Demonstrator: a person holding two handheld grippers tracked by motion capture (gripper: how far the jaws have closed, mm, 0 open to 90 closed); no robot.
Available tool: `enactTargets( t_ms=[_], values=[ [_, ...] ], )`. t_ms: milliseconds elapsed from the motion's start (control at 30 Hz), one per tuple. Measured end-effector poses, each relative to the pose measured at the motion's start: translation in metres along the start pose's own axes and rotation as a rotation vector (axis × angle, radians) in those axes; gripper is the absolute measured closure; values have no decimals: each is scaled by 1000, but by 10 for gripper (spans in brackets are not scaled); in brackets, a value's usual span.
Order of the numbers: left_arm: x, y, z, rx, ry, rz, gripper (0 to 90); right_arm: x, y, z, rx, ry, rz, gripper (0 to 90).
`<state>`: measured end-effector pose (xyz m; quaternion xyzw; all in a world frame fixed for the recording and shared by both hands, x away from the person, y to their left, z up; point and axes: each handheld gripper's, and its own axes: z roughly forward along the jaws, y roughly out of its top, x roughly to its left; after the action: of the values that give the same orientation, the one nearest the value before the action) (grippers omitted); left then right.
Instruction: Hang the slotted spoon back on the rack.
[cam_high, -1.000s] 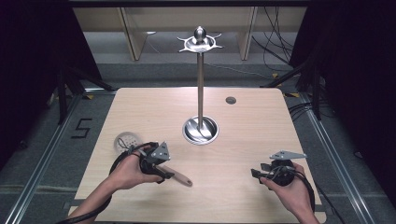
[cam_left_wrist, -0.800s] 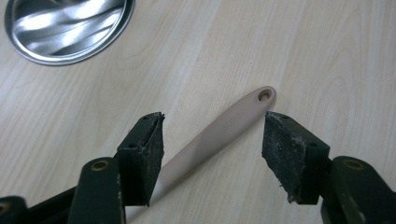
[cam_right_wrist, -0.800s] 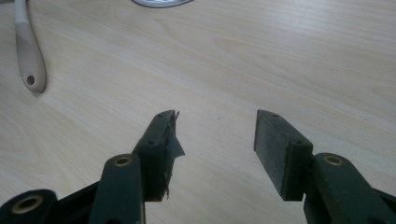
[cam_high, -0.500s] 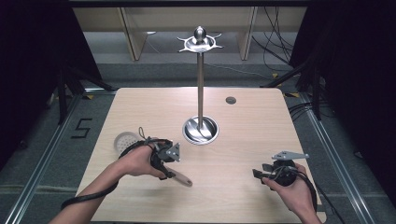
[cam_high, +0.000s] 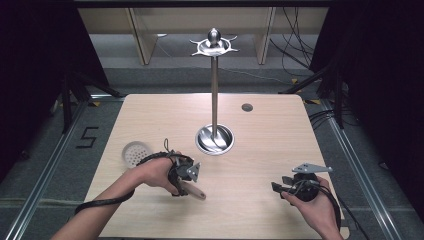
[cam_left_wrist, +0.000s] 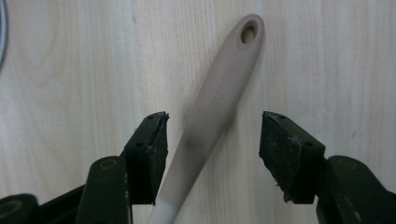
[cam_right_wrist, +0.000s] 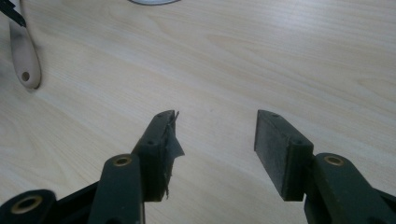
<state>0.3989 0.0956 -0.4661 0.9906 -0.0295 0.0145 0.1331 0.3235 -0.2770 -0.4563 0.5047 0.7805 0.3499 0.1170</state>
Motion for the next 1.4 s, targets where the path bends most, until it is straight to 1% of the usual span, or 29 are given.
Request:
enactTargets(
  t_ms=[33, 67, 100, 167, 200, 267, 300, 333, 367, 400, 433, 633, 667, 700, 733, 767, 800, 833, 900, 967, 1000, 1067, 1133, 1167, 1233, 1267, 1300, 1367, 1400],
  values=[
    [0, 0, 2, -2, -6, -2, 414, -1, 0, 1, -8, 3, -11, 490],
    [1, 1, 4, -4, -12, -7, 415, 0, 0, -1, 8, 3, 14, 490],
    [3, 1, 5, 5, -16, 6, 414, -3, 0, 1, -20, 6, -29, 490],
    [6, 2, 7, 27, -24, 35, 415, -1, 1, 1, -16, 9, -15, 490],
    [6, 2, 8, 22, -29, 28, 414, -2, 1, 1, -19, 8, -30, 490],
    [7, 3, 11, 27, -39, 24, 417, 1, 1, 0, 1, 6, -6, 490],
    [8, 3, 14, 25, -44, 16, 422, 0, 0, 2, -10, 3, -38, 490],
    [9, 2, 14, 30, -50, 16, 427, -1, 1, 3, -20, 15, -46, 490],
    [8, 2, 17, 13, -58, -4, 430, 0, 1, 2, -15, 8, -36, 490],
    [11, 2, 17, 32, -69, 12, 435, 0, 1, 2, -10, 9, -27, 490],
    [10, 2, 18, 9, -72, -9, 438, 0, 0, 2, -5, 4, -30, 490],
    [14, 3, 16, 30, -73, 19, 549, 1, 1, 1, 0, 6, -12, 490],
    [14, 4, 16, 35, -67, 37, 569, 0, 0, 1, -4, -1, -30, 490],
    [11, 4, 18, 14, -67, 14, 576, -1, 0, 2, -11, -2, -41, 490],
    [11, 5, 16, 45, -57, 52, 582, 1, 1, 1, -5, 0, -22, 490],
    [8, 5, 17, 29, -57, 34, 585, 1, 1, 1, -5, 0, -21, 490],
    [8, 7, 16, 55, -48, 64, 590, 1, 1, 1, -6, 0, -22, 490],
    [5, 8, 17, 55, -41, 64, 596, 1, 1, 1, -6, -1, -22, 490],
    [3, 10, 16, 90, -21, 104, 608, 1, 1, 1, -4, 0, -22, 490],
    [1, 11, 17, 83, -10, 102, 620, 0, 1, 2, -13, 4, -37, 490],
    [2, 12, 15, 112, 15, 135, 629, 0, 1, 2, -13, 4, -37, 490],
    [2, 12, 15, 107, 25, 130, 650, 0, 1, 2, -16, 5, -37, 490],
    [5, 10, 8, 67, 55, 96, 674, 1, 1, 0, 2, 5, -5, 490],
    [5, 9, 5, 45, 59, 72, 680, 1, 0, 1, 1, 5, -10, 490],
    [6, 8, 2, 27, 68, 63, 683, 0, 0, 1, 1, 7, -10, 490],
    [8, 5, -6, -1, 93, 49, 684, -1, 1, 2, -6, 9, -23, 490],
    [9, 4, -9, 1, 105, 54, 684, -2, 0, 3, -9, 2, -40, 490],
    [9, 1, -17, -20, 135, 38, 685, 1, 1, 2, -1, 11, -13, 490],
    [9, 0, -23, -32, 155, 31, 686, 0, 1, 2, -11, 12, -30, 490]
  ],
)
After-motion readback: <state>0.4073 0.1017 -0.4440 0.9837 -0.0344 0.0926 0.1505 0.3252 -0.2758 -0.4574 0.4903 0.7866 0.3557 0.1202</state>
